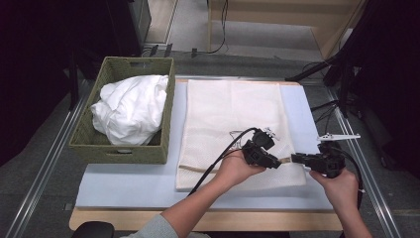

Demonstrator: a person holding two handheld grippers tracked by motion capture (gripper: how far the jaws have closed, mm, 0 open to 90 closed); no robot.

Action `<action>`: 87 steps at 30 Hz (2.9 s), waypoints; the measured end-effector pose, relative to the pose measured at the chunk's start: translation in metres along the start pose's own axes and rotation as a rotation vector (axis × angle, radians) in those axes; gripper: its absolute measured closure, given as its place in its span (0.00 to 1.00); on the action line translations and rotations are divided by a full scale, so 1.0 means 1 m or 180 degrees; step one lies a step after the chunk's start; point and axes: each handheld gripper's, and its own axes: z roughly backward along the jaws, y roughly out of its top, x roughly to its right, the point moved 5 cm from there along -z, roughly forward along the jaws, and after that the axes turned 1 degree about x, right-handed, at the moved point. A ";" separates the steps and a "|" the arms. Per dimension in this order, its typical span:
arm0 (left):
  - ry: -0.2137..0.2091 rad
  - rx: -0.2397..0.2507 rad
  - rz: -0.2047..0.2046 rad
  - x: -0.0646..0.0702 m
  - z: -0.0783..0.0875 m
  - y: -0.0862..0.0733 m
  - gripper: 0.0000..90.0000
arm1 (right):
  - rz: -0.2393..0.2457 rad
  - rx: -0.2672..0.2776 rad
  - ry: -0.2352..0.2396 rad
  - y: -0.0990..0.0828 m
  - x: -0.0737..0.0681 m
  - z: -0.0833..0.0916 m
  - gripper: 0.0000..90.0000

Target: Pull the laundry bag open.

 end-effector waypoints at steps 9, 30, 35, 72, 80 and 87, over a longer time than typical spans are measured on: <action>0.0032 -0.0088 0.0000 -0.005 -0.015 -0.001 0.85 | 0.0046 0.0029 0.0009 0.002 -0.004 0.002 0.93; 0.0059 -0.0087 0.0035 -0.005 -0.033 0.003 0.94 | 0.0139 0.0016 0.0007 0.003 -0.010 0.001 0.93; 0.0066 -0.0064 0.0024 -0.004 -0.032 0.002 0.97 | 0.0144 0.0024 0.0009 0.003 -0.009 0.002 0.93; 0.0062 -0.0021 0.0164 -0.021 -0.004 -0.023 0.98 | 0.0125 0.0119 -0.0016 0.003 -0.001 0.006 0.95; -0.0139 -0.0006 0.0273 -0.019 0.001 -0.025 0.98 | 0.0125 0.0093 -0.0013 0.001 0.000 0.005 0.95; -0.0087 -0.0025 0.0206 -0.019 0.004 -0.027 0.98 | 0.0142 0.0081 0.0016 0.000 -0.002 0.005 0.95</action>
